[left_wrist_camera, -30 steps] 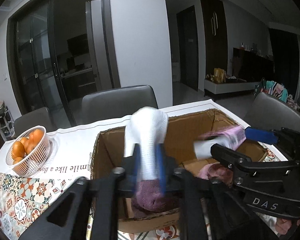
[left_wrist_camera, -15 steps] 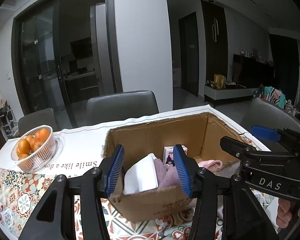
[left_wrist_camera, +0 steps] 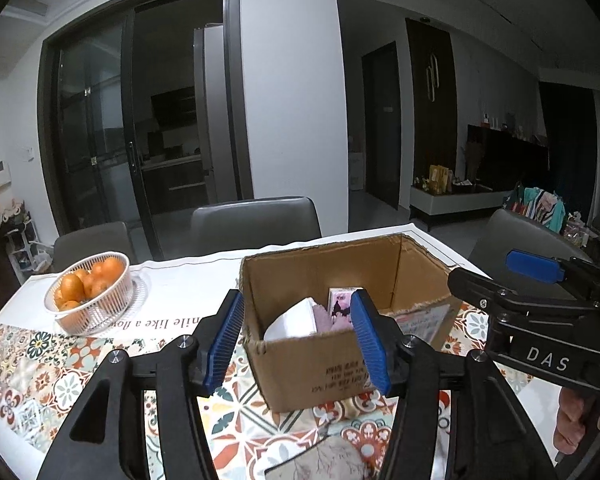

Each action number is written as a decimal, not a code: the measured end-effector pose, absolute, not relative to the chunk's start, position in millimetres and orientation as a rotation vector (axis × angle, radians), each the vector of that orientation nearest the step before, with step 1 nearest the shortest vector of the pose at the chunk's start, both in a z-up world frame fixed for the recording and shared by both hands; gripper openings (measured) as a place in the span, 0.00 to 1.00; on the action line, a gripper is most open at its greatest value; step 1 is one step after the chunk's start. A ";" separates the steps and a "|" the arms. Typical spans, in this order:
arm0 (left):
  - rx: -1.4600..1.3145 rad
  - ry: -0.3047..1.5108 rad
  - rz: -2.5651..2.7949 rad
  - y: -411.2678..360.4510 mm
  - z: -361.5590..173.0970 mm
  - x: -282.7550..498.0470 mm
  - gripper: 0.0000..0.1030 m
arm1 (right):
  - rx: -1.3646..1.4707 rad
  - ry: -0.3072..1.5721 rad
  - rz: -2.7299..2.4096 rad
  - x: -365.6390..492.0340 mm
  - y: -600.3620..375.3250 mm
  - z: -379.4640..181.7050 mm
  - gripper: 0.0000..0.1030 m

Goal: Organize soft objects
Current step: 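Withdraw both open tools back toward the grey pouch and white cloth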

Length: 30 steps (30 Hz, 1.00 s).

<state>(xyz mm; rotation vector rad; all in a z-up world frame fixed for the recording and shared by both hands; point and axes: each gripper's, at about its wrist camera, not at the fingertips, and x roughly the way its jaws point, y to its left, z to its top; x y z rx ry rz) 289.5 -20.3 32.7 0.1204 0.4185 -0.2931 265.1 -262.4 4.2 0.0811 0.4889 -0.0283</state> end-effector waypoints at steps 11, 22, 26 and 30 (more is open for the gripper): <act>0.101 0.427 -0.285 -1.8 30.9 246.8 0.55 | 0.047 0.460 -0.033 216.9 -241.5 8.3 0.76; 0.089 0.460 -0.300 16.6 16.8 213.8 0.55 | 0.040 0.472 -0.031 183.1 -226.8 0.4 0.76; 0.103 0.476 -0.304 19.3 8.0 205.7 0.55 | 0.042 0.499 -0.022 175.4 -222.6 -10.4 0.76; 0.115 0.502 -0.321 18.4 -2.9 197.5 0.55 | 0.037 0.530 -0.014 168.3 -219.9 -22.8 0.76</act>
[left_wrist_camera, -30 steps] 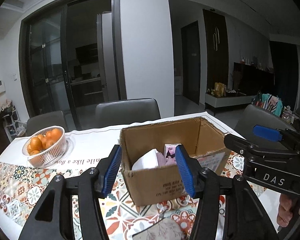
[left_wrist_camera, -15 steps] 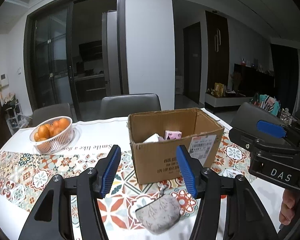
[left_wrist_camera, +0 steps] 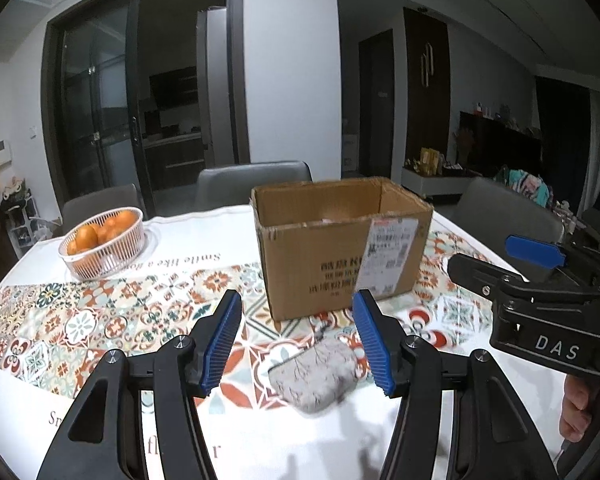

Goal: Organize soft objects
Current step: 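Withdraw both open tools back toward the grey pouch and white cloth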

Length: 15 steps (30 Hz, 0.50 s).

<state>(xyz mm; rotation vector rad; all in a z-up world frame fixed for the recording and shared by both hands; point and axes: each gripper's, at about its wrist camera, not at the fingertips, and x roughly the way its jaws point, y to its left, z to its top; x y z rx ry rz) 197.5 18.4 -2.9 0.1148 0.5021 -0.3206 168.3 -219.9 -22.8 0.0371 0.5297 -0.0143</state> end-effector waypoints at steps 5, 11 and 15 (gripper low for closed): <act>0.125 0.542 -0.333 19.7 -19.0 192.4 0.55 | 0.034 0.573 -0.011 165.0 -217.9 -36.7 0.76; 0.142 0.583 -0.344 19.3 -35.9 187.3 0.55 | 0.040 0.629 -0.006 162.0 -216.7 -54.8 0.76; 0.166 0.615 -0.359 17.3 -49.3 183.2 0.55 | 0.037 0.667 0.001 159.8 -214.8 -67.4 0.76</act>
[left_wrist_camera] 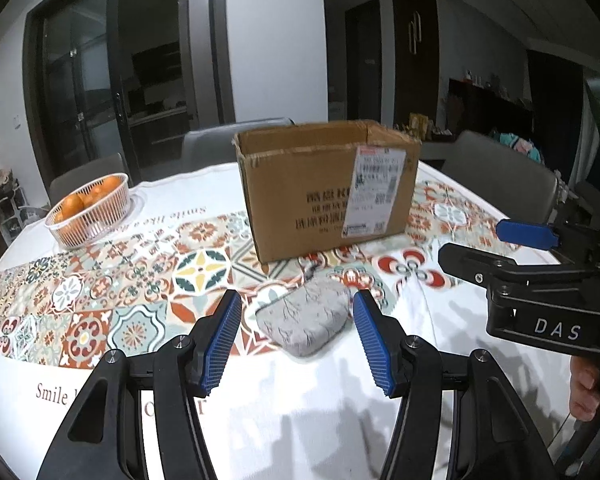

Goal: Organize soft objects
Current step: 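Withdraw both open tools back toward the grey pouch and white cloth, then grasp the grey patterned pouch with the left tool while the right tool grasps the white cloth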

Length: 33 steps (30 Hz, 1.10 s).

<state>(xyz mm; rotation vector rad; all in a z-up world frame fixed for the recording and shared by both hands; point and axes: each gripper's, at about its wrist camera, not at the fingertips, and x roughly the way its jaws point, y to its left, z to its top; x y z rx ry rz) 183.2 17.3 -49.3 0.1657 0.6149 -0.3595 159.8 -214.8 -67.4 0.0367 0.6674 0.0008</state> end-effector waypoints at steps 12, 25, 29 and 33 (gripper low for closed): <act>0.203 0.695 -0.372 11.2 -81.4 189.5 0.55 | 0.051 0.789 0.017 165.0 -216.2 -105.8 0.76; 0.282 0.757 -0.399 -0.6 -114.2 213.1 0.59 | 0.049 0.909 0.011 186.2 -220.7 -147.0 0.76; 0.304 0.762 -0.405 -4.4 -120.9 223.3 0.60 | 0.046 0.932 0.006 194.0 -220.7 -156.2 0.76; 0.330 0.767 -0.418 -8.7 -127.9 232.7 0.63 | 0.027 0.943 -0.006 200.6 -220.0 -161.8 0.76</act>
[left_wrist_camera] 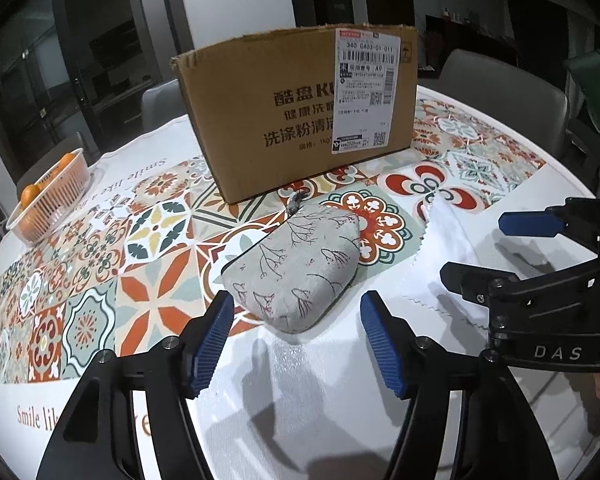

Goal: Organize soft objects
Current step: 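Grasp the grey patterned pouch with the left tool while the right tool grasps the white cloth, then lift the pouch and cloth and carry both over the box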

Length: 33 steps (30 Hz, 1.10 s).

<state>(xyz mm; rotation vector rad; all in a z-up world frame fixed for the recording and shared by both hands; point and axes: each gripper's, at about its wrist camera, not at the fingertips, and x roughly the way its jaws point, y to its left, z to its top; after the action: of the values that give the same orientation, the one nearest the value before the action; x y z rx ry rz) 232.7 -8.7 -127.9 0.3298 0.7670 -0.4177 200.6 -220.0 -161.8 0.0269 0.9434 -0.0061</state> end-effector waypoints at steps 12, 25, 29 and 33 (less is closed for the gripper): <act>0.393 0.799 -0.425 -20.3 -146.1 254.9 0.63 | 0.009 0.986 -0.011 215.8 -218.9 -178.8 0.69; 0.335 0.815 -0.441 -20.1 -148.7 259.7 0.26 | 0.019 0.967 0.049 217.1 -212.0 -176.0 0.14; 0.270 0.828 -0.435 -16.7 -144.9 260.3 0.22 | 0.042 0.970 0.051 216.5 -214.7 -175.7 0.10; 0.217 0.831 -0.438 -14.8 -138.1 256.7 0.21 | 0.082 0.952 0.054 213.4 -219.7 -171.4 0.09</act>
<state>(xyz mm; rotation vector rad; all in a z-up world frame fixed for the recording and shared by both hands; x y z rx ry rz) 256.7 -14.8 -138.1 0.2170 0.8314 -0.4380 213.4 -219.7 -171.4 0.0824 0.9524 0.0544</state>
